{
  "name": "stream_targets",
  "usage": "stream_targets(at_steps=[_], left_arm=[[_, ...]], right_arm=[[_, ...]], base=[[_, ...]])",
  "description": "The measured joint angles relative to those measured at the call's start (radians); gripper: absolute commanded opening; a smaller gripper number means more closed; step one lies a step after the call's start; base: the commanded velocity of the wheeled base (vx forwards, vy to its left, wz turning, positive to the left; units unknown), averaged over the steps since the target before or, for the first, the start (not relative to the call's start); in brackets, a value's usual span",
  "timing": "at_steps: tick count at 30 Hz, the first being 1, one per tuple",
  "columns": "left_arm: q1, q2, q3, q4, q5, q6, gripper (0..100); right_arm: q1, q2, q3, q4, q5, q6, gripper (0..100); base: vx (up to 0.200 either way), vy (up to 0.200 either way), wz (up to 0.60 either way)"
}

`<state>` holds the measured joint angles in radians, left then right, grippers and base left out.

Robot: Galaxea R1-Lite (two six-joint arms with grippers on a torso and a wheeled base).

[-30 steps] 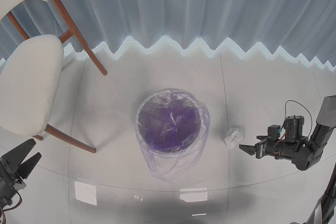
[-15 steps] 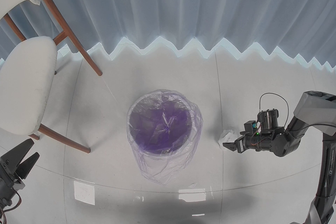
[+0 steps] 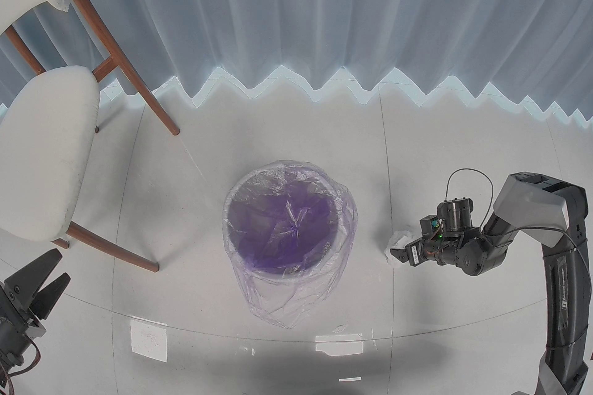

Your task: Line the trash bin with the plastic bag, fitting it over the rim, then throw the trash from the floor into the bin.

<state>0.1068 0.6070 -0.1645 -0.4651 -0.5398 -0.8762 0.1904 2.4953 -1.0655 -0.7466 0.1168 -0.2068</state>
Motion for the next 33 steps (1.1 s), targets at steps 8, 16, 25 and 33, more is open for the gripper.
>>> stream_targets(at_steps=[8,16,25,33], left_arm=[[0.014,-0.001,0.029,-0.001,-0.003,0.0,100],[0.03,-0.001,0.046,0.0,-0.026,0.0,100],[0.037,0.0,0.051,-0.001,-0.042,-0.002,100],[0.038,0.0,0.061,-0.001,-0.044,-0.001,100]], right_arm=[[0.006,0.06,-0.095,0.055,-0.123,0.221,100],[0.028,0.077,-0.159,0.203,-0.154,0.491,100],[0.048,0.087,-0.296,0.397,-0.173,0.71,100],[0.051,0.115,-0.394,0.429,-0.179,0.773,100]], base=[[0.0,0.0,0.0],[0.0,0.0,0.0],[0.0,0.0,0.0],[0.0,0.0,0.0]])
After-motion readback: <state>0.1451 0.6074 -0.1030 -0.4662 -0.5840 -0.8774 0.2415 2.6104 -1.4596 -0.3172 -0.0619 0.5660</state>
